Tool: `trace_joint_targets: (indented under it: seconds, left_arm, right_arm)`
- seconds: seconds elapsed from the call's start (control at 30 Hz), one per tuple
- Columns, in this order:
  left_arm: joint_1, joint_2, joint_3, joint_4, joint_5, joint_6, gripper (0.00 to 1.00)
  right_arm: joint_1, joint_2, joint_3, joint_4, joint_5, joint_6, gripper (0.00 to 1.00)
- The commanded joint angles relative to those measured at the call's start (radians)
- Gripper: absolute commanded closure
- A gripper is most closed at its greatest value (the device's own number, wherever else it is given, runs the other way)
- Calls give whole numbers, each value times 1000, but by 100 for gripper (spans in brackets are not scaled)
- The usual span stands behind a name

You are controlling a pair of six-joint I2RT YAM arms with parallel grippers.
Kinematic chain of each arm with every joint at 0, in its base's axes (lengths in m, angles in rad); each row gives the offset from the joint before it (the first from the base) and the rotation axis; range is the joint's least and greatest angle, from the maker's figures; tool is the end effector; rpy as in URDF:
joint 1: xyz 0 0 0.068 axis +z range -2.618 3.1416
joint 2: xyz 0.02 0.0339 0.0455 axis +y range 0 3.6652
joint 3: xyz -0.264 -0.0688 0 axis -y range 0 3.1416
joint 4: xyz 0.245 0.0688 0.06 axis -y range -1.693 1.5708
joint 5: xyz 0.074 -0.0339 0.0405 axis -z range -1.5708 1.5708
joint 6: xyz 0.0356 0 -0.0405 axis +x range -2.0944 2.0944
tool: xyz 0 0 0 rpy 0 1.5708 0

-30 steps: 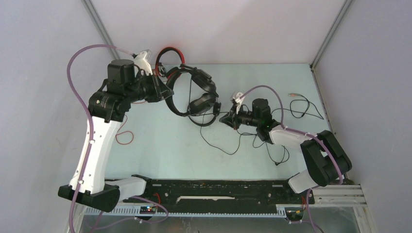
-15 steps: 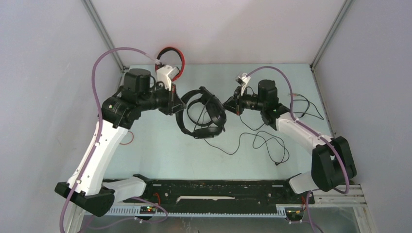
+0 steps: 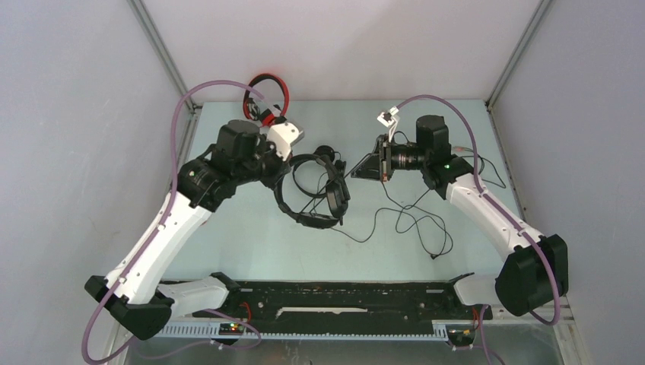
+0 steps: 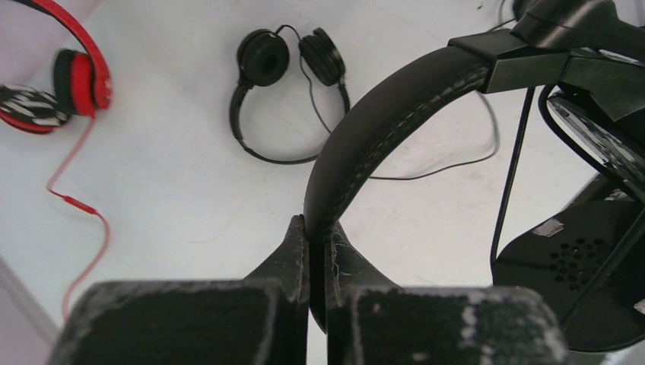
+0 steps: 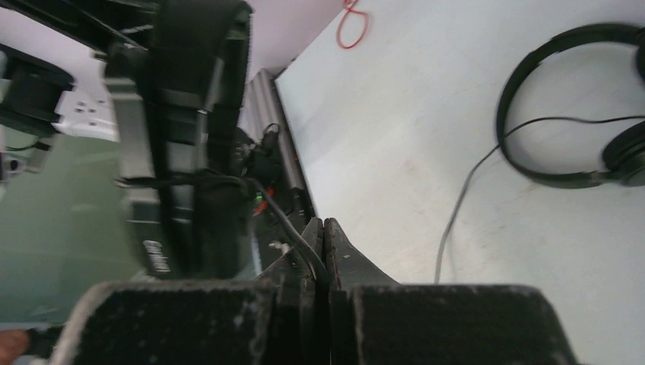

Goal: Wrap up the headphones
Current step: Wrap the headphones cable around the headphones.

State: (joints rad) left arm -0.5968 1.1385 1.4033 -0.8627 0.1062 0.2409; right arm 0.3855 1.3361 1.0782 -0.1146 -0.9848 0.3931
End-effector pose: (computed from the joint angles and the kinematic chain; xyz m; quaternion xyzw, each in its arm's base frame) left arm 0.1803 -0.1271 0.4137 0.3817 0.7964 -0.1288 0.4512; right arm 0.2650 0.1396 0.3317 -0.2638 0.7287 0.5498 0.3116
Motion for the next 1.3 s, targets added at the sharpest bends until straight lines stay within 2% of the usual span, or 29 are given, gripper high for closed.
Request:
trace_joint_targets:
  seconds: [0.0,0.33,0.8,0.93,1.07,1.27]
  left_arm:
    - [-47,-28,-61,-10,-129,186,100]
    - [-54,-7,-102,59,-268,251,100]
    - [-61,15,-119,95,-300,283,100]
    - [-61,31,-96,91,-350,230,100]
    - [-61,35,-82,116,-408,112,100]
    - [-60,36,-61,134,-443,-55,100]
  right_arm:
    - [-27,-51,59,83,-59,151,100]
    - [-22,-46,59,218,-118,392,100]
    - [32,3,58,525,-161,642,100]
    - [62,12,59,537,-160,638,100]
    - [91,29,59,544,-154,635,98]
    - [134,57,59,631,-140,677,91]
